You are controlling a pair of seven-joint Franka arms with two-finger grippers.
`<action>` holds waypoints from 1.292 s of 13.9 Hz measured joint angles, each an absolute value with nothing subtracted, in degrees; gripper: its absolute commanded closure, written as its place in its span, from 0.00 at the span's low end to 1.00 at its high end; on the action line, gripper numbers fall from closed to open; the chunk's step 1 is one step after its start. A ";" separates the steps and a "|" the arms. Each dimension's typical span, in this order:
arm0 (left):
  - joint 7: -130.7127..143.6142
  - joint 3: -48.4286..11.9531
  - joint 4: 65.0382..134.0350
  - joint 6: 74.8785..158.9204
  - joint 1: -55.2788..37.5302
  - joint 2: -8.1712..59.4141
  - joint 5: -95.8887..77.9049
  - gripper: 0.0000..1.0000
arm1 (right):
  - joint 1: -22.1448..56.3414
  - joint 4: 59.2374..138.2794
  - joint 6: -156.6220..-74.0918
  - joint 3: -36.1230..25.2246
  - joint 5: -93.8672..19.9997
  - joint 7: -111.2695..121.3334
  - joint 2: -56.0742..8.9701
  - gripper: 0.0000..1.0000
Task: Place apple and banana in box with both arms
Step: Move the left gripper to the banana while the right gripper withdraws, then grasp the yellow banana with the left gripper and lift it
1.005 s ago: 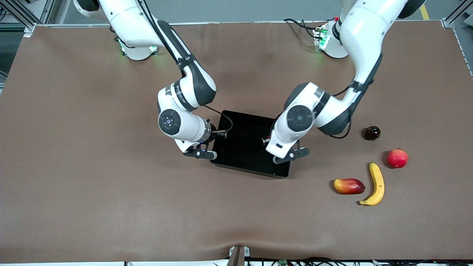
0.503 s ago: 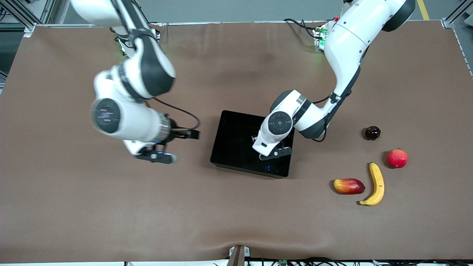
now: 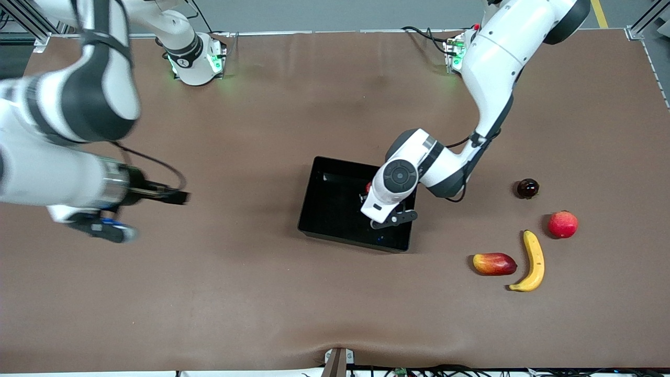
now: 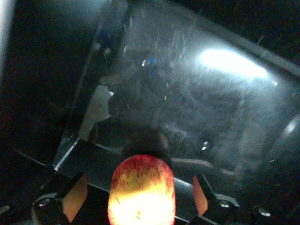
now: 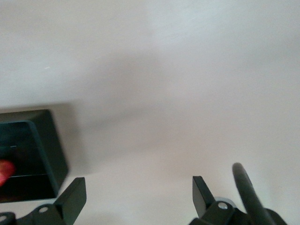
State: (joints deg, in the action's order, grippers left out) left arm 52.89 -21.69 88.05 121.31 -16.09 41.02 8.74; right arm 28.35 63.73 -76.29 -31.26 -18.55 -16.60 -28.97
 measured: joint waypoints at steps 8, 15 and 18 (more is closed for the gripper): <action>37.86 -21.11 87.85 116.85 0.67 29.68 9.08 0.00 | 21.10 69.42 -75.18 -38.25 -13.49 2.89 -20.52 0.00; 15.17 -20.67 89.03 118.26 15.83 35.28 18.27 0.00 | 25.18 69.50 -74.14 -37.95 -7.52 2.42 -14.22 0.00; 11.05 -20.65 89.15 124.61 18.93 39.24 20.27 0.01 | 23.34 69.35 -74.60 -35.91 -7.55 2.47 -13.82 0.00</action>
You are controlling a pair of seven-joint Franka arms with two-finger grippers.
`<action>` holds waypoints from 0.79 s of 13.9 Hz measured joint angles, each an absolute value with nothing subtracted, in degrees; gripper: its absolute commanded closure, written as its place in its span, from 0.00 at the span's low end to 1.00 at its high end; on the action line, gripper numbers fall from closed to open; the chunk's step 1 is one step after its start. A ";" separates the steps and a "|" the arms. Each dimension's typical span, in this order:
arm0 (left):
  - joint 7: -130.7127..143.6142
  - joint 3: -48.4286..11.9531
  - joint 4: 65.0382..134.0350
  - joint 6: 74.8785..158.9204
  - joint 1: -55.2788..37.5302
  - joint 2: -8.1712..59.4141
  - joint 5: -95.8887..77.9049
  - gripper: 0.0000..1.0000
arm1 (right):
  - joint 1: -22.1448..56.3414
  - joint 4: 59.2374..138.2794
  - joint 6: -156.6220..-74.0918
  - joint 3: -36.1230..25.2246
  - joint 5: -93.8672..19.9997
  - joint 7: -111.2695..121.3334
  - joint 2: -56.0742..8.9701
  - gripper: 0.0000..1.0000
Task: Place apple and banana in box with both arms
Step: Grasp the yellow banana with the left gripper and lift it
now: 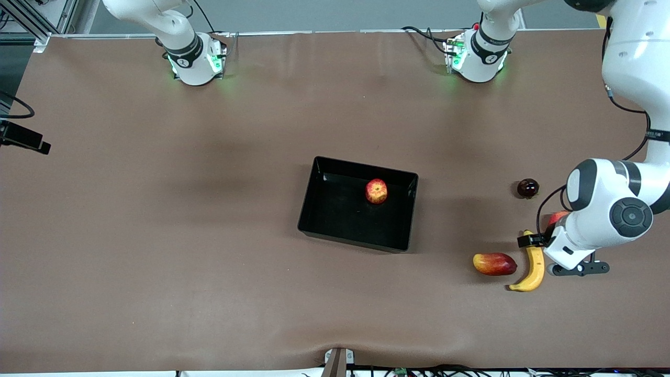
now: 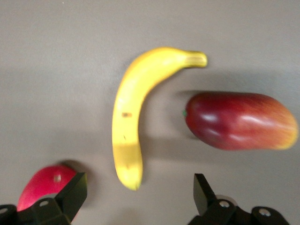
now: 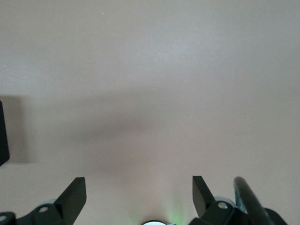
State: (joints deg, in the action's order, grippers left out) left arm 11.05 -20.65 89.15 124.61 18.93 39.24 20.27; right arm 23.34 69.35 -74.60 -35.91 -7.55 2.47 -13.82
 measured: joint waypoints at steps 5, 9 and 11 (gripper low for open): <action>6.75 -19.56 88.96 132.43 20.12 44.96 20.40 0.26 | 4.32 71.42 -74.64 -15.75 -7.52 2.50 -9.87 0.00; 6.08 -18.56 88.86 133.02 20.12 45.84 21.16 1.00 | -0.58 82.78 -80.85 -9.53 -6.67 2.53 -2.49 0.00; 6.01 -18.52 88.56 133.12 20.12 45.85 21.34 1.00 | -0.57 88.38 -83.22 -8.21 -5.76 2.51 1.37 0.00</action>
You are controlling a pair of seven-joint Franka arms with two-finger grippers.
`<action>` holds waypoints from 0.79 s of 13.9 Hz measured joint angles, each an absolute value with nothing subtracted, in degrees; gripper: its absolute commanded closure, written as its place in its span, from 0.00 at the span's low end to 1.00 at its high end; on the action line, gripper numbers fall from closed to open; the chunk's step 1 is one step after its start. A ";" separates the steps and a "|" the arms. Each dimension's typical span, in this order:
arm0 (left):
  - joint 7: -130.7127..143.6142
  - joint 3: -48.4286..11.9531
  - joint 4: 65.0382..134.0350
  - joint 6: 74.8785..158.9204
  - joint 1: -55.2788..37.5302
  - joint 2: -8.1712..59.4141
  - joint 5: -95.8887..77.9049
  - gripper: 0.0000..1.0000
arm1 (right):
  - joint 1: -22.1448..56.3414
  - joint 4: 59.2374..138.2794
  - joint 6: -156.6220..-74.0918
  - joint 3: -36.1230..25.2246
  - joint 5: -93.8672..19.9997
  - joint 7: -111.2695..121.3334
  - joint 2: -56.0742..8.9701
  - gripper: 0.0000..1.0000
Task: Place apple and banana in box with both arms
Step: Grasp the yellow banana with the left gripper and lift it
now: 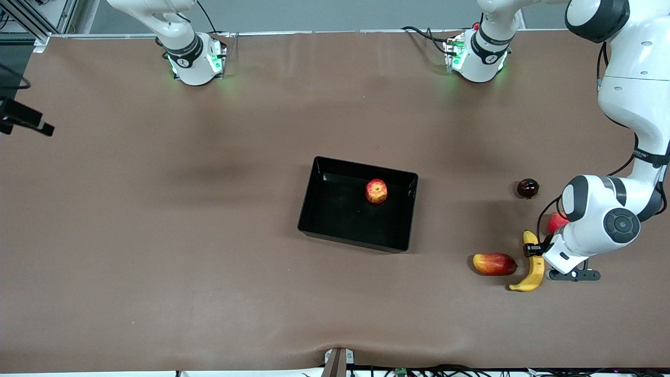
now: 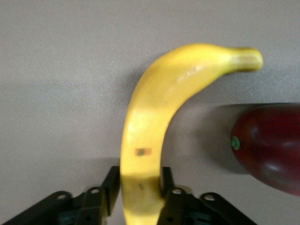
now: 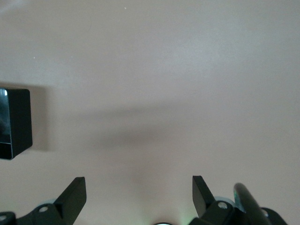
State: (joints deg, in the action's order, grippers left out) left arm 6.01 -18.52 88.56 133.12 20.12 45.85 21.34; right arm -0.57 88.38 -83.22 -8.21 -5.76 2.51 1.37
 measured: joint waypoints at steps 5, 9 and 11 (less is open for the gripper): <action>5.85 -19.00 87.10 131.87 20.02 43.30 21.53 1.00 | -0.56 88.94 -84.41 -6.40 -1.40 2.46 3.44 0.00; 6.92 -23.22 87.03 123.91 18.41 36.89 21.54 1.00 | -0.56 88.19 -83.98 -6.04 -1.40 2.44 3.62 0.00; 11.26 -26.77 87.10 119.53 16.57 34.31 21.54 1.00 | -0.56 88.18 -83.75 -6.02 -1.39 2.44 3.62 0.00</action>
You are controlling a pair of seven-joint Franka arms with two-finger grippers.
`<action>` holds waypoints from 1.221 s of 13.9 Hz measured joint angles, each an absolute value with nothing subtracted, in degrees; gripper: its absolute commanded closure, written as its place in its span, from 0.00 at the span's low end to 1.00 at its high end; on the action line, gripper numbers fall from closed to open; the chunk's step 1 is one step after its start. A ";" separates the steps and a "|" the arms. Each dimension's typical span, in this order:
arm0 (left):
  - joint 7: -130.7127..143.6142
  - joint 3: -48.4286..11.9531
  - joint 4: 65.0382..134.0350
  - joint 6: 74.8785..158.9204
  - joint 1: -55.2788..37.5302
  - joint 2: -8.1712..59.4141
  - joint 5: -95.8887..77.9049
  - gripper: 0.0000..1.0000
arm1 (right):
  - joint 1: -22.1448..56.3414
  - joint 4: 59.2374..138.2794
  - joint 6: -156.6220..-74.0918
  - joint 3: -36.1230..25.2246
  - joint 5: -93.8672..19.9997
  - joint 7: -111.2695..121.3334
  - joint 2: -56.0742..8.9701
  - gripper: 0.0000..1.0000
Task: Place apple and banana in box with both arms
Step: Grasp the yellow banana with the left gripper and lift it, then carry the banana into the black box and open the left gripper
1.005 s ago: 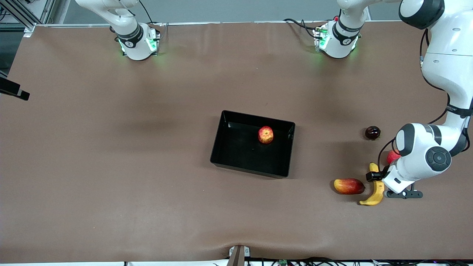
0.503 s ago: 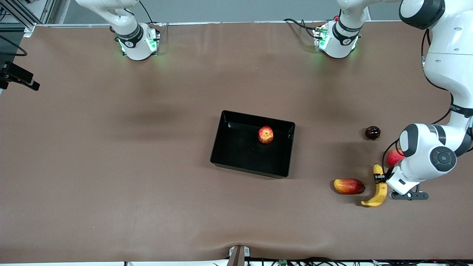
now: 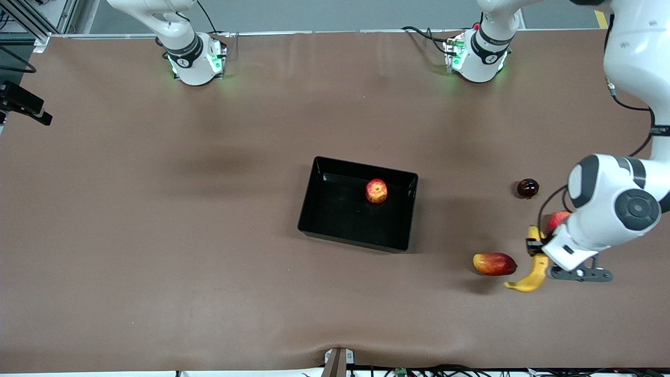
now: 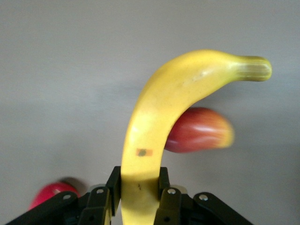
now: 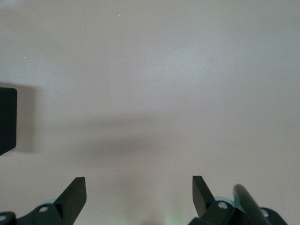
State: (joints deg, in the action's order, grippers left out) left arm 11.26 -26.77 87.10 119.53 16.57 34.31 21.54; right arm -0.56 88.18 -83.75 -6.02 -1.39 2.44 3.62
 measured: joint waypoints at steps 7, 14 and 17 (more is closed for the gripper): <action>37.70 -33.51 87.82 115.92 1.38 33.63 21.54 1.00 | -0.58 88.15 -83.61 -6.04 -0.94 2.45 3.62 0.00; 52.24 -33.07 83.85 118.62 -12.58 40.63 21.54 1.00 | -0.58 88.15 -83.64 -6.05 -0.86 2.45 3.62 0.00; 53.80 -31.93 83.59 122.41 -15.42 43.16 21.54 1.00 | -0.59 88.15 -83.65 -6.06 -0.86 2.45 3.62 0.00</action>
State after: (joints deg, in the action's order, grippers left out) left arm 53.80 -31.93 83.59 122.41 -15.42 43.16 21.54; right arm -0.59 88.15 -83.65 -6.06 -0.86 2.45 3.62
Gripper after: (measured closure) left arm 0.652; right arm 0.000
